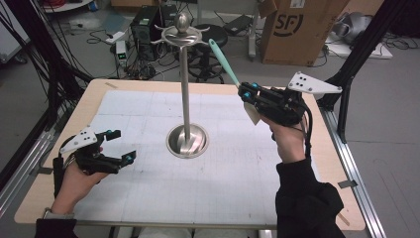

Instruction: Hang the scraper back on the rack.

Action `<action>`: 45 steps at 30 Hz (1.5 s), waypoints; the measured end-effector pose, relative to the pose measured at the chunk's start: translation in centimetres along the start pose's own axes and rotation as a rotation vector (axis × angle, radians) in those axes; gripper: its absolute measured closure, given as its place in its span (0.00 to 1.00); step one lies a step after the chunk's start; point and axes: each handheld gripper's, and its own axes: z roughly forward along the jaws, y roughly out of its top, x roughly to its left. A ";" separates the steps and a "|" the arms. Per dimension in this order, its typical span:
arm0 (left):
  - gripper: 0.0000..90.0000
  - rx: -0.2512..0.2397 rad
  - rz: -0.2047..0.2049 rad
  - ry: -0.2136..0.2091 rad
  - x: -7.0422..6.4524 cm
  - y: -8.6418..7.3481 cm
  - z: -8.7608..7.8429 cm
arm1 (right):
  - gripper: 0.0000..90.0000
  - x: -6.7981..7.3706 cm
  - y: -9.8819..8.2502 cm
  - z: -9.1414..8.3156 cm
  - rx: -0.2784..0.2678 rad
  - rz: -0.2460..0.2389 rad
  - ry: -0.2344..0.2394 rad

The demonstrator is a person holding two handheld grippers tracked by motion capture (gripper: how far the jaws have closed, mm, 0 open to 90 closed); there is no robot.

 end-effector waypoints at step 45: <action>0.02 -0.003 -0.007 0.008 0.1 -0.2 -0.7 | 0.77 -0.3 -2.5 4.0 0.021 0.017 0.006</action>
